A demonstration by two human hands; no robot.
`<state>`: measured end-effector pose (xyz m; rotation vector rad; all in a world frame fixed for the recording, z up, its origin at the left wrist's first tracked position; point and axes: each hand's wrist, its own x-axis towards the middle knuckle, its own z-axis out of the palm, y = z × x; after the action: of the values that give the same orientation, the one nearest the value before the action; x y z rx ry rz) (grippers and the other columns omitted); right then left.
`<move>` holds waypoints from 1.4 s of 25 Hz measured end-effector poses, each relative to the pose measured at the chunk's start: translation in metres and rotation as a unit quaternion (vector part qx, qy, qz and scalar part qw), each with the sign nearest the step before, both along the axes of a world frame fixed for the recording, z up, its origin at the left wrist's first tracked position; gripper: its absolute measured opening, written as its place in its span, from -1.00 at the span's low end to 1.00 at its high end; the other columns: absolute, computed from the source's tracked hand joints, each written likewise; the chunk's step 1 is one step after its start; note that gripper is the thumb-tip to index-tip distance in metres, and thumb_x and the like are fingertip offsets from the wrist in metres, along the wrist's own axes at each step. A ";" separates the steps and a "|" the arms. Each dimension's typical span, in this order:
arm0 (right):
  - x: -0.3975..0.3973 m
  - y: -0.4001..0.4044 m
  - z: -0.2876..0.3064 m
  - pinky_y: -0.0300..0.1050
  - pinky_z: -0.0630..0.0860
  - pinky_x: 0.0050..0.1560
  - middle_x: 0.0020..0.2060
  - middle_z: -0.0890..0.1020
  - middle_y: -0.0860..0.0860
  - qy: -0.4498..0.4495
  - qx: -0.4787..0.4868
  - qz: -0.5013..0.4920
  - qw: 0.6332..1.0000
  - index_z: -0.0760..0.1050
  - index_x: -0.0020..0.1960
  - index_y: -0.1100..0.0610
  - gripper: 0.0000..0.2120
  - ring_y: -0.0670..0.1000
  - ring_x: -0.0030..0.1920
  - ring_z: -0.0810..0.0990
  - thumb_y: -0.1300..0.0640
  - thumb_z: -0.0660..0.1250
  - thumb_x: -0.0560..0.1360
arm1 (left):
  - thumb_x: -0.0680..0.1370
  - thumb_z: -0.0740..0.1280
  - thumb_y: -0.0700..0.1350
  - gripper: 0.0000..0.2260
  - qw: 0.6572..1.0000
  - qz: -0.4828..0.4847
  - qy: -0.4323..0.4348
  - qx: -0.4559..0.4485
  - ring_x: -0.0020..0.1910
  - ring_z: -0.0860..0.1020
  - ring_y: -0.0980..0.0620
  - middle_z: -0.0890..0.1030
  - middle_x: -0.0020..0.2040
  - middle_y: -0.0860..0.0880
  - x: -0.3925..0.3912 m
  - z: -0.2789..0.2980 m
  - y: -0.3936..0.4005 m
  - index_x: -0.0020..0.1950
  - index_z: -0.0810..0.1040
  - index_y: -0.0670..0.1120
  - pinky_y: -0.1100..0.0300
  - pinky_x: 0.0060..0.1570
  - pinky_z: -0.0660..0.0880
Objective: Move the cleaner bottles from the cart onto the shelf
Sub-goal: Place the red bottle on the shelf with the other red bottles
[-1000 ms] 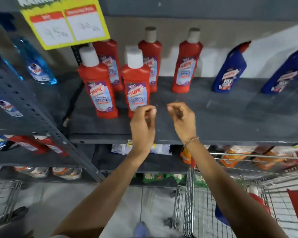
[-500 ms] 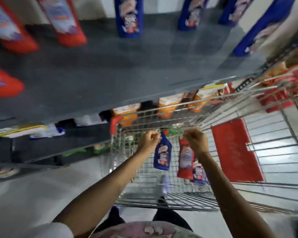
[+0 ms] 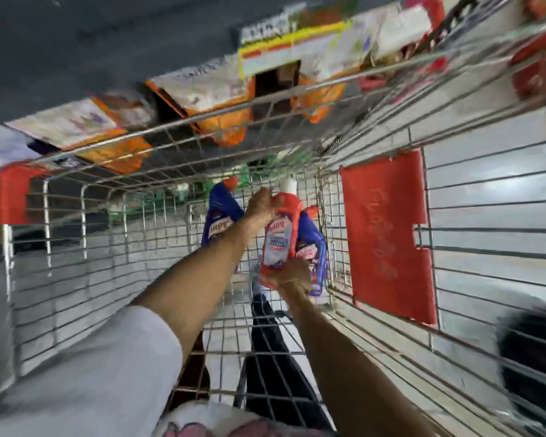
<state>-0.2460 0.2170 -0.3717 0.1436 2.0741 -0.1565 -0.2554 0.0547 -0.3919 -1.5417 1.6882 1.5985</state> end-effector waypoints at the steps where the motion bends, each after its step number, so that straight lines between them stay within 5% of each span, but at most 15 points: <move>1: 0.003 -0.010 0.024 -0.10 0.64 -0.15 -0.17 0.67 -0.03 0.015 0.006 0.017 1.000 0.54 -0.01 0.09 -0.10 0.01 -0.13 0.68 -0.45 0.41 -0.19 | 0.19 0.31 0.30 -0.40 1.000 -0.014 -0.005 -0.010 -0.13 0.61 -0.10 0.65 -0.14 -0.19 -0.009 -0.003 -0.001 -0.09 0.61 -0.20 0.27 -0.39 0.38; 4: -0.001 -0.029 0.065 -0.08 0.58 -0.05 0.00 0.58 0.03 0.040 0.045 0.042 0.997 0.42 0.12 0.16 -0.19 0.06 0.04 0.61 -0.24 0.55 0.02 | 0.23 0.43 0.22 -0.41 0.997 -0.060 -0.029 -0.037 -0.07 0.56 -0.06 0.58 -0.03 -0.16 -0.035 0.068 0.001 0.01 0.56 -0.24 0.23 -0.23 0.47; 11: -0.009 -0.015 0.057 -0.12 0.56 0.02 0.10 0.62 0.10 0.011 0.010 0.041 0.999 0.41 0.18 0.21 -0.18 0.07 0.11 0.61 -0.12 0.61 0.05 | 0.30 0.50 0.08 -0.32 0.999 -0.030 -0.020 0.000 0.02 0.49 -0.05 0.51 0.10 -0.04 -0.031 0.086 -0.005 0.29 0.29 -0.12 0.11 -0.04 0.42; 15: -0.010 -0.009 0.061 -0.15 0.54 0.01 0.09 0.65 0.10 0.011 -0.034 0.064 0.997 0.49 0.14 0.18 -0.29 0.07 0.10 0.61 -0.10 0.59 0.10 | 0.23 0.57 0.02 -0.38 0.997 -0.014 0.065 0.029 0.08 0.52 -0.02 0.57 0.10 -0.02 -0.011 0.112 0.000 0.20 0.43 -0.12 0.15 0.10 0.45; 19: -0.008 -0.009 0.082 -0.17 0.46 0.03 0.05 0.63 0.11 -0.017 -0.175 0.044 0.983 0.47 0.09 0.20 -0.43 0.09 0.10 0.58 0.10 0.59 0.17 | 0.20 0.57 0.06 -0.40 0.991 -0.033 0.115 -0.052 0.03 0.56 0.00 0.62 0.07 -0.05 0.013 0.160 -0.002 0.15 0.52 -0.11 0.18 0.05 0.49; 22: -0.011 -0.019 0.119 -0.03 0.58 0.02 -0.05 0.58 0.07 -0.058 -0.296 0.006 0.954 0.33 0.02 0.16 -0.50 0.07 0.07 0.61 0.35 0.52 0.21 | 0.19 0.59 0.02 -0.40 0.982 0.026 0.138 -0.129 0.05 0.57 0.01 0.62 0.07 -0.04 0.034 0.218 -0.011 0.17 0.52 -0.10 0.22 0.00 0.45; 26: -0.021 -0.057 0.181 -0.24 0.62 -0.31 -0.11 0.56 0.19 -0.089 -0.438 0.017 0.895 0.33 0.00 0.23 -0.52 -0.14 -0.29 0.62 0.61 0.37 0.22 | 0.19 0.58 0.03 -0.41 0.947 0.065 0.211 -0.231 0.00 0.56 0.08 0.63 0.07 0.00 0.070 0.321 -0.034 0.17 0.53 -0.06 0.25 -0.04 0.45; 30: -0.009 -0.117 0.261 -0.07 0.62 -0.07 -0.10 0.62 0.07 -0.033 -0.536 0.115 0.836 0.43 -0.06 0.08 -0.48 -0.24 -0.23 0.63 0.45 0.51 0.11 | 0.17 0.57 0.08 -0.44 0.895 0.102 0.281 -0.331 -0.03 0.60 0.08 0.64 0.00 0.03 0.118 0.424 -0.069 0.12 0.55 -0.02 0.20 -0.02 0.51; 35: 0.033 -0.210 0.356 -0.37 0.58 -0.21 -0.10 0.66 0.00 -0.015 -0.613 0.189 0.767 0.42 0.16 0.35 -0.45 -0.27 -0.24 0.63 0.54 0.45 0.20 | 0.16 0.56 0.10 -0.49 0.838 0.151 0.346 -0.395 -0.02 0.62 0.08 0.66 0.02 0.02 0.184 0.521 -0.125 0.05 0.53 0.07 0.14 0.03 0.55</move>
<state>-0.2130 0.0067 -0.0159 -1.0505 1.5416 -1.1876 -0.0711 -0.0702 0.1289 -1.7458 2.9095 1.8762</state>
